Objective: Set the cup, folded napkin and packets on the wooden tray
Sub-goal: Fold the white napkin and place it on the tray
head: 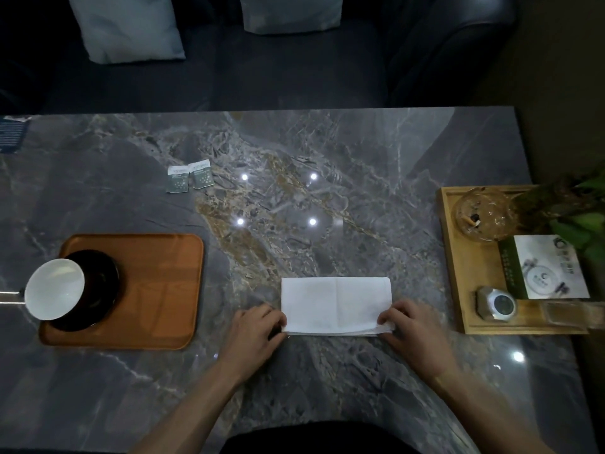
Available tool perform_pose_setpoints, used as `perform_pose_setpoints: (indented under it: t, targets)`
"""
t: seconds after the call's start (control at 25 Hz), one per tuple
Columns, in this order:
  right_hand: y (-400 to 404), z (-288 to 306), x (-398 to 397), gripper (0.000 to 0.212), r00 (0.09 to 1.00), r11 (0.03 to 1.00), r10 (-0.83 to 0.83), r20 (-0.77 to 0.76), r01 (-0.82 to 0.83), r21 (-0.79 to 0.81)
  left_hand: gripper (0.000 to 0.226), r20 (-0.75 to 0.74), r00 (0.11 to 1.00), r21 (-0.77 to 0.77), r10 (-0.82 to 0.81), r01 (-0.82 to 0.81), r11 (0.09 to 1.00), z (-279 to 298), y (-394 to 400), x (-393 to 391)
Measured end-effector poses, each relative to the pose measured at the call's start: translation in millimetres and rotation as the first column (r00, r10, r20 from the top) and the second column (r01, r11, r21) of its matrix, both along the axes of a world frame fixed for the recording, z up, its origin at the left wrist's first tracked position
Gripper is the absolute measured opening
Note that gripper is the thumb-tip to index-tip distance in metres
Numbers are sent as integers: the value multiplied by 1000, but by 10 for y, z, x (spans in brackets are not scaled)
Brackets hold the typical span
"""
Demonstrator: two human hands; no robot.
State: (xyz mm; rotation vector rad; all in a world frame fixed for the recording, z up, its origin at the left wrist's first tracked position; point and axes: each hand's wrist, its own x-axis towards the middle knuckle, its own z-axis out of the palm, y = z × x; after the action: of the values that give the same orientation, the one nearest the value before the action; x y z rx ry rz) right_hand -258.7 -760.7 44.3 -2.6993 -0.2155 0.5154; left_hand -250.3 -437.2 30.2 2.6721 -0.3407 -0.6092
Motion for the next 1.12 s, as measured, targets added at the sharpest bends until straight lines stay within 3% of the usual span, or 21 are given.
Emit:
perform_pose_setpoints:
  t: [0.2,0.36,0.48,0.76,1.12]
  targets:
    - [3,-19,-102,45,996,998,4,92,1,-62,29,20,999,59,-29,27,998,24,-4,55]
    - [232,-36,-54,46,975,992,-105,196,118,-52,29,268,963,-57,36,-21,998,70,-283,176]
    - [498,-110,97,47,968,996,-52,243,69,-58,31,348,937,-61,18,3,998,11,-636,222]
    - [746,-495,200,60,983,980,89,160,-58,-191,58,192,974,187,-119,83,979,-289,-958,212]
    - [729,-652,149,63,982,973,96,160,-59,-222,62,181,973,230,-144,100,968,-451,-938,197]
